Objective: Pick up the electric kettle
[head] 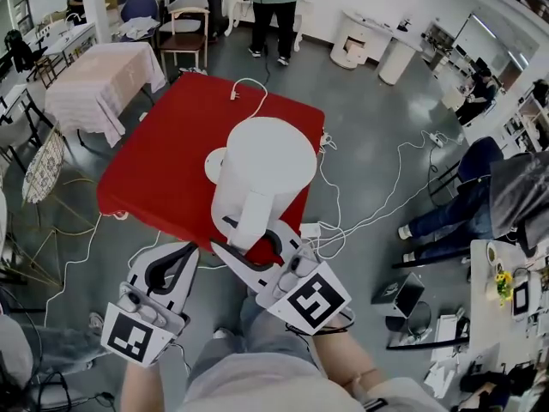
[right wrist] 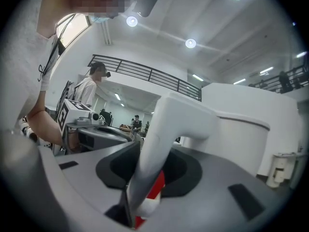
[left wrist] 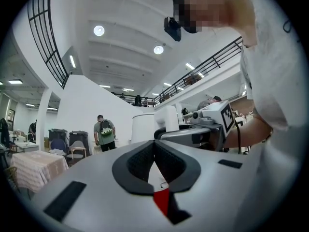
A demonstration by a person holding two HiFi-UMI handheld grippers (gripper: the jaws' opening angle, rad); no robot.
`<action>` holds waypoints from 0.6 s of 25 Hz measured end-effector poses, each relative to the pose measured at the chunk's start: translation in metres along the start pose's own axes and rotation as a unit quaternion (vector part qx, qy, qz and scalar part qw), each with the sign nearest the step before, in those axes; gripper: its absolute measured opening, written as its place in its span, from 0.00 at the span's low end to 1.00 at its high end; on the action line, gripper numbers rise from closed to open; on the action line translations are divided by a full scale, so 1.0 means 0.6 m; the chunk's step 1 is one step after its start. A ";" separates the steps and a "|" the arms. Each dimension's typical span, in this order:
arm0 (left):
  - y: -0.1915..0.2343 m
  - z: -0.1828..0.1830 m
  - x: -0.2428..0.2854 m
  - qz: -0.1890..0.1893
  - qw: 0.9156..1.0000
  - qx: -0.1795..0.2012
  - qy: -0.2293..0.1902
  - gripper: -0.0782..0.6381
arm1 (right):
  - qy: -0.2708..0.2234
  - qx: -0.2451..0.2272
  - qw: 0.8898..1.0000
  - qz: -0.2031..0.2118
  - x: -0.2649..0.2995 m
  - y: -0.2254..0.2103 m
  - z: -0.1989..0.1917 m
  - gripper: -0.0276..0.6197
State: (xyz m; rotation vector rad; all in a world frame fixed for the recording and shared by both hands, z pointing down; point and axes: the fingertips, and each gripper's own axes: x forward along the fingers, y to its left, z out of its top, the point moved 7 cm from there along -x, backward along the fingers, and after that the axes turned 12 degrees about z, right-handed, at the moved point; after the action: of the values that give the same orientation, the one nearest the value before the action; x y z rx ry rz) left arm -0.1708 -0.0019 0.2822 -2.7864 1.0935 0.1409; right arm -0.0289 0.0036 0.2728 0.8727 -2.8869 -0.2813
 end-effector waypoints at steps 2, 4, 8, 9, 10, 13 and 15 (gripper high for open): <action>-0.002 0.002 -0.016 -0.001 1.000 0.003 0.006 0.12 | -0.016 0.006 1.000 -0.006 -0.001 0.016 0.007 0.25; -0.004 0.004 -0.030 -0.002 1.000 0.004 0.018 0.12 | -0.023 0.008 1.000 -0.007 -0.001 0.032 0.011 0.25; -0.016 0.011 -0.053 -0.005 1.000 0.004 0.030 0.12 | -0.011 0.002 1.000 -0.003 -0.004 0.063 0.014 0.25; -0.019 0.011 -0.058 -0.005 0.999 0.005 0.033 0.12 | -0.010 0.002 1.000 -0.002 -0.005 0.068 0.015 0.25; -0.021 0.011 -0.062 -0.005 0.999 0.007 0.034 0.12 | -0.010 0.003 1.000 -0.002 -0.006 0.073 0.016 0.25; -0.026 0.015 -0.073 -0.006 0.999 0.008 0.037 0.12 | -0.022 -0.001 1.000 -0.003 -0.006 0.081 0.027 0.25; -0.030 0.019 -0.078 -0.006 0.999 0.007 0.038 0.12 | -0.023 -0.009 1.000 -0.004 -0.010 0.085 0.034 0.25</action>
State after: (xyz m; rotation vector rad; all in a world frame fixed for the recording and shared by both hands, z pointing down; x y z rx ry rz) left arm -0.1934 0.0442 0.2795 -2.8062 1.0889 0.0260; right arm -0.0546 0.0513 0.2630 0.8855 -2.9199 -0.3309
